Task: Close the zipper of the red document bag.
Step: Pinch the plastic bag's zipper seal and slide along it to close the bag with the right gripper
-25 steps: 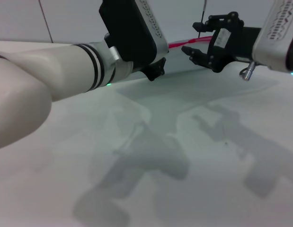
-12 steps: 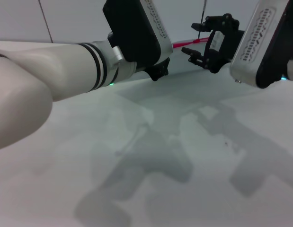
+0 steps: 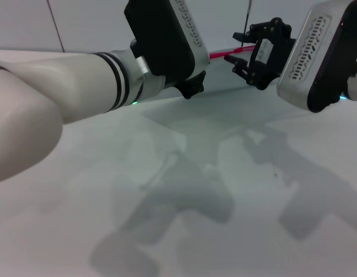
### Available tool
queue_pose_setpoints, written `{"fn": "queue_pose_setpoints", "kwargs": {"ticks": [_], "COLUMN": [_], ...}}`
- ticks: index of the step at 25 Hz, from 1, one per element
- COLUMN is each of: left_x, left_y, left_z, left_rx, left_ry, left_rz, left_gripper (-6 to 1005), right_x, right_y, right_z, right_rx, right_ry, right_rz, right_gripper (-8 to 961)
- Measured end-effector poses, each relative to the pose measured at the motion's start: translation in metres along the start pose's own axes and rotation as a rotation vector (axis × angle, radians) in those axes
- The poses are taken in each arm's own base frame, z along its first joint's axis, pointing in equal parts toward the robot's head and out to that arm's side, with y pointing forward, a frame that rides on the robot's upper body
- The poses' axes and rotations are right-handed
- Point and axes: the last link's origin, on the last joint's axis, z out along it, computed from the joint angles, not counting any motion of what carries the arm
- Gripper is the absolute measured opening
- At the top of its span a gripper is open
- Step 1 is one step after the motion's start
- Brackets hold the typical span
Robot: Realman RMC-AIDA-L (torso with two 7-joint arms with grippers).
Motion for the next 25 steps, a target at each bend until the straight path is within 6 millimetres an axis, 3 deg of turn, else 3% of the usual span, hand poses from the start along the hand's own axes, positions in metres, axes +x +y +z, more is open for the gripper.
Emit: {"fn": "queue_pose_setpoints", "kwargs": {"ticks": [6,12,25], "left_x": [0.0003,0.0007,0.0008], "left_y": [0.0000,0.0001,-0.0013], "left_z": [0.0001,0.0003,0.0003], "left_rx": [0.000,-0.001,0.003], "left_ry": [0.001,0.001,0.001], "left_rz": [0.001,0.002,0.003], "left_gripper": [56,57,57], "right_x": [0.0003,0.0001,-0.0015], "right_y": [-0.0001,0.0001,0.0022], "right_z": [-0.0001,0.0000,0.0024], "right_rx": [0.001,0.000,-0.012], "right_ry": [0.001,0.000,-0.001], "right_rz": [0.000,-0.001,-0.008], "right_gripper": [339,248,190]}}
